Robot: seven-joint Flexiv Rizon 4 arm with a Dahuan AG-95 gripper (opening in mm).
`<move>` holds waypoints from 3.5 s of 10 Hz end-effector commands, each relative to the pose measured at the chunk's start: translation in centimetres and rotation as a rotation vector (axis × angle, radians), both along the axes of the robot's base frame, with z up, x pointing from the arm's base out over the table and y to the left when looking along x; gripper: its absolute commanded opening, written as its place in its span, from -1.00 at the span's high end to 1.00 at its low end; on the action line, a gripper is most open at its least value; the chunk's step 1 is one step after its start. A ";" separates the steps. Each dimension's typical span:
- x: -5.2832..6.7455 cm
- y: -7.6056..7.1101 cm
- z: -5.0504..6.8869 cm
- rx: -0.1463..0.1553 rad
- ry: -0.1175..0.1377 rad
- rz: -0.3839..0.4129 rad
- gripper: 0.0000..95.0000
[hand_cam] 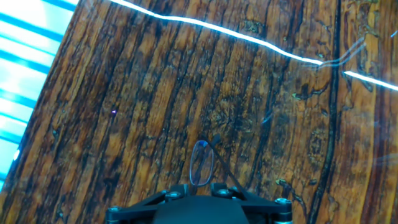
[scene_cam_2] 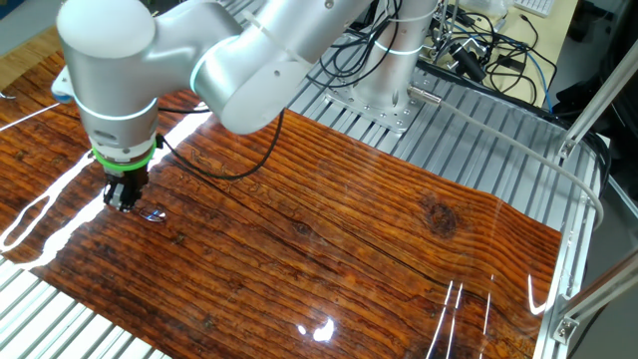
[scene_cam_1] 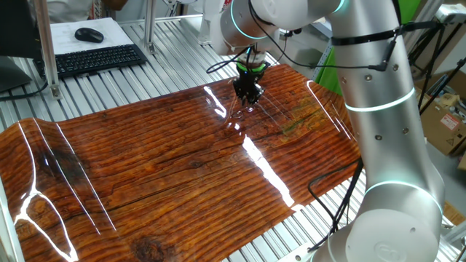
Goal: Unfold the leg of the glasses (with one hand)
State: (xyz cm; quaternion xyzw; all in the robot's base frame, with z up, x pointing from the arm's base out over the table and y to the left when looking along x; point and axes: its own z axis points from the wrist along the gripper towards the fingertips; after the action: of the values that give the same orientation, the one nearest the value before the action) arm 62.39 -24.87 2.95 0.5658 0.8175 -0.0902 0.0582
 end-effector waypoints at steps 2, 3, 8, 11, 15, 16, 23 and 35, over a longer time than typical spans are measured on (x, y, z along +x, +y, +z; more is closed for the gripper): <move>0.1 0.0 -0.2 0.001 -0.010 0.000 0.60; 0.1 0.0 -0.2 0.000 -0.011 0.003 0.60; 0.2 -0.1 -0.5 -0.004 -0.022 0.014 0.60; 0.2 -0.5 -0.9 -0.008 -0.029 0.014 0.60; 0.2 -1.1 -1.1 -0.005 -0.040 0.016 0.60; 0.2 -1.1 -1.1 -0.005 -0.040 0.014 0.60; 0.2 -0.8 -0.9 0.001 -0.038 0.027 1.00; -1.5 4.8 7.8 0.037 0.056 0.040 1.00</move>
State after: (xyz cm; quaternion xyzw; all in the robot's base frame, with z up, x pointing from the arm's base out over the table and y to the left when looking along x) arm 60.68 -19.80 10.96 0.5473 0.8319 -0.0879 0.0257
